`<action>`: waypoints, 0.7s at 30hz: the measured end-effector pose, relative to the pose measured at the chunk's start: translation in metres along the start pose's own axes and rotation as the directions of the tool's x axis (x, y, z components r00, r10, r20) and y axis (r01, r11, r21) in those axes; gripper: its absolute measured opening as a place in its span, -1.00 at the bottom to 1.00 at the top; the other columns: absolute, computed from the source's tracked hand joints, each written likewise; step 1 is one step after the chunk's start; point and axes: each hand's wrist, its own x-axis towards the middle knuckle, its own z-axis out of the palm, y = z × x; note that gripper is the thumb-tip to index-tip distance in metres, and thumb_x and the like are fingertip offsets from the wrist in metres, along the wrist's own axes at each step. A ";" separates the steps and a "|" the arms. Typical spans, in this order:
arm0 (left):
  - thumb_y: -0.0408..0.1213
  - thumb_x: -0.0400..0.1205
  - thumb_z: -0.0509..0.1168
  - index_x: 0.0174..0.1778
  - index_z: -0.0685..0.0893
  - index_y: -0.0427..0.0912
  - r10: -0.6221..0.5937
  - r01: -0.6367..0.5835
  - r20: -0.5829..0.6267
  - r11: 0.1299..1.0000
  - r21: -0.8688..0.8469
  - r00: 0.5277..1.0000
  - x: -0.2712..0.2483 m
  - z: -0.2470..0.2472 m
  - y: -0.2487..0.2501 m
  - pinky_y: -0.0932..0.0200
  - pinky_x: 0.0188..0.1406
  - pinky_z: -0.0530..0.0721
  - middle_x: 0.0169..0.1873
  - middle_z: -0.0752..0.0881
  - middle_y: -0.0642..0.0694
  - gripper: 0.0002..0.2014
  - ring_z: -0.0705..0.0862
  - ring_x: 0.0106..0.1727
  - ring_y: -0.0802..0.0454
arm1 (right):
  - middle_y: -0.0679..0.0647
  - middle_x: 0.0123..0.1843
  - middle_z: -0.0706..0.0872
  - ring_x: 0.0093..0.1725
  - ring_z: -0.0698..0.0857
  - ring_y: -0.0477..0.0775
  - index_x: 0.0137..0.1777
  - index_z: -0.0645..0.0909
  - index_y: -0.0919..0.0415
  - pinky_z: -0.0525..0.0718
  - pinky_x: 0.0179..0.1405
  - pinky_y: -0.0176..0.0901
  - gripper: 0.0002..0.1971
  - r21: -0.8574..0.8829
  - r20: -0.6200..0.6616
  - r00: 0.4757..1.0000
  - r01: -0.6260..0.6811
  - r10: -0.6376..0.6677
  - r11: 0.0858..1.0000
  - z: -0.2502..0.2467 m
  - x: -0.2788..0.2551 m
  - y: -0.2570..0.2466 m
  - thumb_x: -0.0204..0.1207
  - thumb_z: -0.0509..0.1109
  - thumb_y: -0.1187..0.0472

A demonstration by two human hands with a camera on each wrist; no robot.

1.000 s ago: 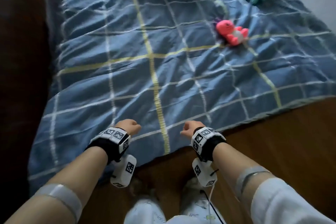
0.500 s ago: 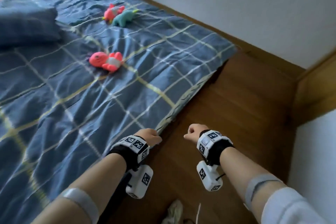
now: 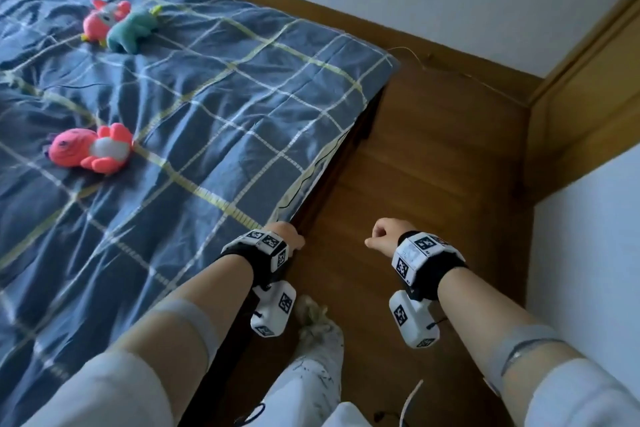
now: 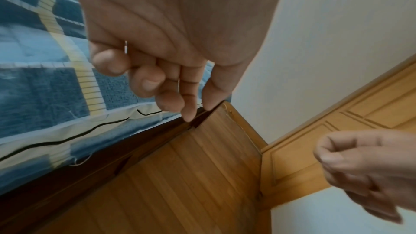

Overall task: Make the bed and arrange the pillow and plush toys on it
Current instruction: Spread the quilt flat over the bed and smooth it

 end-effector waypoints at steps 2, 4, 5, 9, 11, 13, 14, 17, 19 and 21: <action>-0.18 0.67 0.16 0.17 0.64 -0.28 -0.037 0.037 0.013 0.999 -0.031 0.999 0.034 -0.010 0.003 0.15 -0.12 0.58 -0.09 0.68 -0.17 -0.70 0.62 -0.07 -0.04 | -0.06 -0.31 0.53 -0.36 0.51 -0.08 -0.30 0.41 0.03 0.43 -0.45 -0.26 -0.79 -0.037 0.014 1.000 -0.011 0.011 0.999 -0.014 0.027 0.000 0.51 0.33 0.07; -0.19 0.66 0.18 0.21 0.63 -0.23 -0.059 0.057 -0.012 0.995 -0.088 0.998 0.063 -0.027 0.005 0.14 -0.15 0.58 0.05 0.71 -0.23 -0.71 0.61 -0.06 -0.05 | -0.06 -0.31 0.52 -0.36 0.50 -0.07 -0.33 0.39 0.02 0.44 -0.45 -0.26 -0.77 -0.059 0.015 1.000 -0.023 0.023 0.998 -0.034 0.056 -0.006 0.52 0.33 0.08; -0.21 0.65 0.20 0.24 0.63 -0.24 -0.073 0.070 -0.025 0.990 -0.119 0.997 0.076 -0.036 0.004 0.14 -0.13 0.54 0.12 0.72 -0.25 -0.69 0.58 -0.07 -0.03 | -0.06 -0.31 0.53 -0.34 0.52 -0.05 -0.34 0.39 0.01 0.45 -0.44 -0.26 -0.76 -0.072 0.027 0.999 -0.032 0.034 0.997 -0.045 0.069 -0.012 0.51 0.33 0.08; -0.28 0.62 0.22 0.24 0.64 -0.35 -0.130 0.104 -0.076 0.953 -0.285 0.989 0.116 -0.070 0.000 0.09 0.11 0.55 0.25 0.68 -0.30 -0.67 0.66 0.13 -0.13 | -0.03 -0.29 0.57 -0.24 0.59 0.03 -0.37 0.39 0.01 0.50 -0.35 -0.22 -0.75 -0.092 0.023 0.999 0.024 -0.022 0.995 -0.078 0.122 -0.044 0.50 0.34 0.09; -0.23 0.61 0.23 0.17 0.65 -0.27 -0.156 0.118 -0.083 0.931 -0.346 0.984 0.124 -0.081 -0.009 0.09 0.03 0.55 0.18 0.68 -0.22 -0.72 0.64 0.13 -0.15 | -0.01 -0.25 0.61 -0.22 0.61 0.05 -0.37 0.41 0.01 0.54 -0.26 -0.21 -0.76 -0.092 0.027 0.997 0.074 -0.072 0.993 -0.082 0.146 -0.060 0.50 0.34 0.07; -0.21 0.57 0.28 0.09 0.60 -0.17 -0.198 0.133 -0.110 0.891 -0.434 0.974 0.128 -0.082 -0.022 0.15 -0.07 0.49 0.09 0.64 -0.15 -0.79 0.58 0.03 -0.10 | -0.01 -0.20 0.63 -0.16 0.63 0.07 -0.31 0.46 0.02 0.56 -0.18 -0.19 -0.81 -0.071 0.092 0.988 0.134 -0.127 0.988 -0.071 0.163 -0.072 0.51 0.34 0.07; -0.23 0.54 0.32 0.13 0.57 -0.16 -0.227 0.139 -0.135 0.870 -0.473 0.964 0.134 -0.078 -0.030 0.14 -0.04 0.49 0.13 0.62 -0.15 -0.75 0.57 0.08 -0.11 | 0.00 -0.16 0.63 -0.13 0.62 0.06 -0.25 0.49 0.05 0.55 -0.16 -0.18 -0.86 -0.078 0.136 0.977 0.174 -0.163 0.982 -0.061 0.177 -0.078 0.51 0.34 0.09; -0.32 0.46 0.45 0.42 0.45 -0.15 -0.393 0.193 -0.227 0.780 -0.595 0.891 0.149 -0.044 -0.057 0.02 0.36 0.46 0.40 0.43 -0.24 -0.41 0.43 0.41 -0.20 | 0.06 0.16 0.58 0.13 0.61 0.08 0.07 0.54 0.10 0.61 0.09 -0.09 -0.82 -0.151 0.236 0.945 0.264 -0.224 0.953 -0.023 0.218 -0.083 0.50 0.37 0.14; -0.29 0.38 0.53 0.46 0.41 0.01 -0.561 0.282 -0.215 0.666 -0.690 0.799 0.157 -0.014 -0.073 -0.07 0.51 0.35 0.47 0.32 -0.22 -0.28 0.29 0.49 -0.24 | 0.07 0.46 0.36 0.42 0.44 0.12 0.36 0.43 0.05 0.52 0.37 -0.01 -0.55 -0.224 0.301 0.921 0.319 -0.246 0.921 0.001 0.252 -0.077 0.47 0.42 0.17; -0.23 0.34 0.56 0.50 0.33 0.13 -0.662 0.359 -0.144 0.561 -0.746 0.736 0.164 0.014 -0.085 -0.13 0.56 0.27 0.52 0.22 -0.14 -0.17 0.20 0.53 -0.25 | 0.02 0.64 0.02 0.61 0.15 0.14 0.55 0.20 -0.05 0.33 0.52 0.03 -0.28 -0.253 0.351 0.900 0.358 -0.259 0.899 0.016 0.281 -0.070 0.44 0.47 0.17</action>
